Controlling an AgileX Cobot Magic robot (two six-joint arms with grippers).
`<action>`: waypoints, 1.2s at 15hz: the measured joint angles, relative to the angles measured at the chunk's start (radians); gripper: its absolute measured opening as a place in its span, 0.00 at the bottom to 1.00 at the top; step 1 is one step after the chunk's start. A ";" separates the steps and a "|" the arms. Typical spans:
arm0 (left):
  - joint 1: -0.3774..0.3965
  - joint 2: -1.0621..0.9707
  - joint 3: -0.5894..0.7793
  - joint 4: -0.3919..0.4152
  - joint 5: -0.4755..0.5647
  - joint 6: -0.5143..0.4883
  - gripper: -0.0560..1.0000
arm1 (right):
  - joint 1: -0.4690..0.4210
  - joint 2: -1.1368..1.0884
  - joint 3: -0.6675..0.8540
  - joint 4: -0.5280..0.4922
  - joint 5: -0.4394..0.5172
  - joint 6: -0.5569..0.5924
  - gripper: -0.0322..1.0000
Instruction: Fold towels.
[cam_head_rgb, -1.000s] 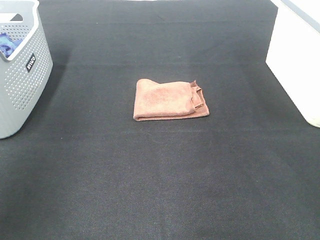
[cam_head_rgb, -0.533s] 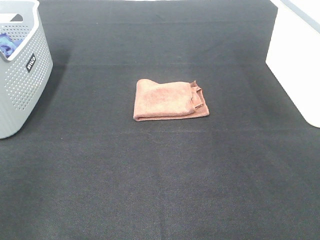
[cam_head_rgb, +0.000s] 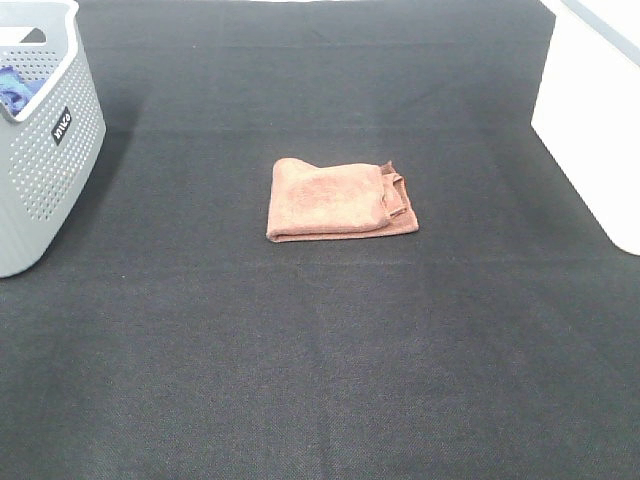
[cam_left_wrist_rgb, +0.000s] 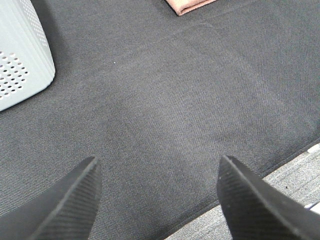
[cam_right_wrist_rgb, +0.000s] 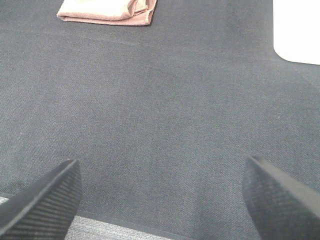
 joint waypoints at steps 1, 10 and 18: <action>0.000 0.000 0.000 0.000 0.000 0.000 0.66 | 0.000 0.000 0.000 0.000 0.000 0.000 0.83; 0.000 0.000 0.000 -0.045 -0.001 0.051 0.66 | 0.000 0.000 0.000 0.009 0.000 0.000 0.83; 0.076 -0.001 0.000 -0.046 -0.001 0.051 0.66 | 0.000 -0.025 0.000 0.009 0.000 0.000 0.83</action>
